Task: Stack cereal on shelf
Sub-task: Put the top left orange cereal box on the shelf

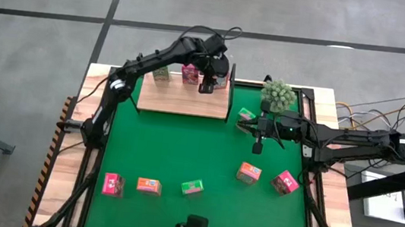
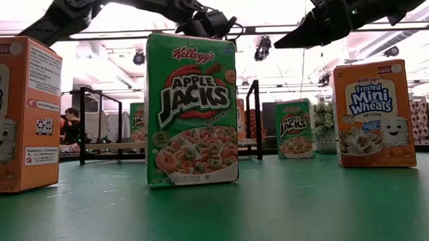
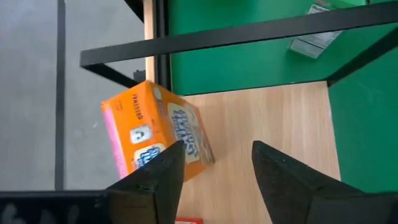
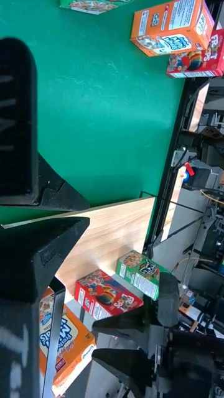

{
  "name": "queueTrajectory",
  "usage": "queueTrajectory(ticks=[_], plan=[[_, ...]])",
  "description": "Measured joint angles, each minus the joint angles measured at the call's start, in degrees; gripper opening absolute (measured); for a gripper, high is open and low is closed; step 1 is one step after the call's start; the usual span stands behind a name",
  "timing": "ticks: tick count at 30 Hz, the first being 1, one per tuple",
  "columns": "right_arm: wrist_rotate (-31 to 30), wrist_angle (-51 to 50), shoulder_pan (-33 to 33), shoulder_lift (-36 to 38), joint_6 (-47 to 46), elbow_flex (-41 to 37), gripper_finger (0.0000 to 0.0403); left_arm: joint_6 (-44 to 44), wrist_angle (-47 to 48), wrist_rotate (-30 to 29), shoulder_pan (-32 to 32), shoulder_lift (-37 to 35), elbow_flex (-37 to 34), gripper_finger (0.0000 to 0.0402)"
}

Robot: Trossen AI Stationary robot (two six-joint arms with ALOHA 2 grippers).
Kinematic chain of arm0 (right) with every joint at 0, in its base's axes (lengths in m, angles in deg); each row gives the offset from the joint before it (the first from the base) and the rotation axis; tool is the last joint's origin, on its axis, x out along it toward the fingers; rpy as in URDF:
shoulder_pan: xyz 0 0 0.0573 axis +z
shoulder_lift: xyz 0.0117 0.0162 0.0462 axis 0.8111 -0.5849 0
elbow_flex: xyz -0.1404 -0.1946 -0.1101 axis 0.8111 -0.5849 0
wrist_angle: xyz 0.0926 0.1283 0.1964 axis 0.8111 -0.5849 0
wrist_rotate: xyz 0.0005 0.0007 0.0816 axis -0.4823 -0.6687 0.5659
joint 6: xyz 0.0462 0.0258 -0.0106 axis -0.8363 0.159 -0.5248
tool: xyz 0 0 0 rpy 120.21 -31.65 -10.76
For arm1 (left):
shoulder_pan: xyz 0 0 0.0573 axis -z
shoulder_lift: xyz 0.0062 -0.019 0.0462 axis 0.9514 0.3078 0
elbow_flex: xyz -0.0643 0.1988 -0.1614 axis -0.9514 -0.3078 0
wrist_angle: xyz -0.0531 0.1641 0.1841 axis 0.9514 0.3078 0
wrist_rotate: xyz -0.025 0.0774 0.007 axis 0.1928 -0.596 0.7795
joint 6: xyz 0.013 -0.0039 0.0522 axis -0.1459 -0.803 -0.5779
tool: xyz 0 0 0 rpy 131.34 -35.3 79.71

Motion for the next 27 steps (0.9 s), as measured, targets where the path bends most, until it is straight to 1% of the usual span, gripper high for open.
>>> queueTrajectory(ticks=[3,9,16,23,27], plan=[[0.0,0.01,0.0,0.0,0.0,0.0,0.0018,0.83,-1.94,-0.39,-0.08,-0.02,-1.89,0.0143],[0.0,0.0,0.0,0.0,0.02,0.0,0.0018,0.86,-6.13,-3.6,-0.08,0.02,-5.52,0.0091],[0.0,0.0,0.0,0.0,0.09,0.0,0.0018,0.85,-6.06,-10.19,-0.2,0.07,-7.01,0.0051],[0.0,0.0,0.0,0.0,0.11,0.0,0.0018,1.29,-6.21,-9.46,-0.2,0.07,-7.03,0.0041],[0.0,0.0,0.0,0.0,0.11,0.0,0.0018,2.64,-6.39,-3.52,-0.23,0.07,-7.03,0.0041]])
